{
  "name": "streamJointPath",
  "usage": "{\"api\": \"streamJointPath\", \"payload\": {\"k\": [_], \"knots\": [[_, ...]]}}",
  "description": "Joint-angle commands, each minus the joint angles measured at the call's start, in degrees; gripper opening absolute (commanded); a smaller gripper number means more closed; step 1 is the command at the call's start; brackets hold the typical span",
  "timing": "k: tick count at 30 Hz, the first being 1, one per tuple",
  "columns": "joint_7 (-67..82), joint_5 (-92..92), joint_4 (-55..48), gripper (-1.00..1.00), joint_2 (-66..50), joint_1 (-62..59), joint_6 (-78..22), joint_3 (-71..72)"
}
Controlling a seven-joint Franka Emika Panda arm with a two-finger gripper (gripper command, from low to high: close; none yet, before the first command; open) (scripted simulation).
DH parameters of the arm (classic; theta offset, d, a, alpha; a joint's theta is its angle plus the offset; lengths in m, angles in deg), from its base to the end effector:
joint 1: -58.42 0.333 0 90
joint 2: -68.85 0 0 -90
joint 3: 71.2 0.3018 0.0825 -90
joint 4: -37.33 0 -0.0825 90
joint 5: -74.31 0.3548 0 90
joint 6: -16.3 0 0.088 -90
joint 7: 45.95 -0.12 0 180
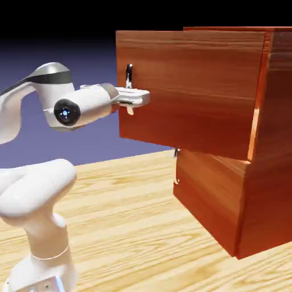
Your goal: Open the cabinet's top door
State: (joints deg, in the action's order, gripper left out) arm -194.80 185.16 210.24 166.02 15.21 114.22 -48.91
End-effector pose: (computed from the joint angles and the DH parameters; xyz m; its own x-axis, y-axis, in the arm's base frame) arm 0.2121 0.0620 0.5502 -0.4675 0.5304 -0.7072 -0.4677 0.5304 0.7071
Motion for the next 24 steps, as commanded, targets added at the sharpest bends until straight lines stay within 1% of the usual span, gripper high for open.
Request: {"api": "streamJointPath", "payload": {"k": [1,7,12,18,24], "knots": [[0.86,-1.69,0.19,-1.00,-0.73,-0.25,-1.49,-2.07],[6.51,-12.76,-0.17,-1.00,-7.02,-1.87,-9.94,-14.53],[12.23,-23.18,-2.73,-1.00,-15.38,-2.42,-17.16,-24.91],[19.45,-35.29,-8.63,-1.00,-27.82,-0.53,-25.30,-35.89],[25.85,-45.11,-16.66,-1.00,-40.28,3.99,-32.82,-44.91]]}}
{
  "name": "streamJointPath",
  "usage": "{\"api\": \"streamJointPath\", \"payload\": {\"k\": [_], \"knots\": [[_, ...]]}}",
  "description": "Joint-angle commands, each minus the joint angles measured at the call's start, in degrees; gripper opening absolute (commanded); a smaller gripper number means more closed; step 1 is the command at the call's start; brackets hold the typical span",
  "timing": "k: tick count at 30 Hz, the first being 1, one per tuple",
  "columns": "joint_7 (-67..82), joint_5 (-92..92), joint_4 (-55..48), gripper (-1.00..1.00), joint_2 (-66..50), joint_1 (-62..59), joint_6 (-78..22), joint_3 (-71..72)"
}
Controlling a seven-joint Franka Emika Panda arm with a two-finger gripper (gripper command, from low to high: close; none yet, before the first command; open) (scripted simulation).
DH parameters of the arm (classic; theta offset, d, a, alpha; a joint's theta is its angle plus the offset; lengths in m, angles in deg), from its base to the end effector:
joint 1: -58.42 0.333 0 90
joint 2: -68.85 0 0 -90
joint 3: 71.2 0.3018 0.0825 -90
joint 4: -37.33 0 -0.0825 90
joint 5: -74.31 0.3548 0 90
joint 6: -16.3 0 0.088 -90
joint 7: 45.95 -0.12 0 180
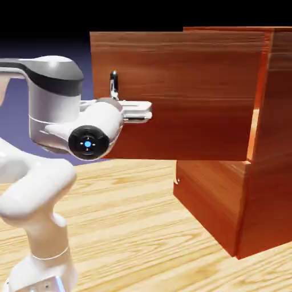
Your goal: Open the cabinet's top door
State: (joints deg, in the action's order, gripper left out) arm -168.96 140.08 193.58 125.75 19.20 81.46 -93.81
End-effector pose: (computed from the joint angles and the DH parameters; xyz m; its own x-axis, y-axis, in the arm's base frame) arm 0.1638 -0.1032 0.5531 -0.6509 0.2760 -0.7073 -0.6512 0.2759 0.7070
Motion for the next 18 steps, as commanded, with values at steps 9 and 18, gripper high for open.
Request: {"api": "streamJointPath", "payload": {"k": [9,18], "knots": [[9.12,-10.96,-15.78,-1.00,-18.69,10.53,-12.89,-12.71],[18.24,-16.65,-30.93,1.00,-34.64,20.08,-25.79,-23.13]]}}
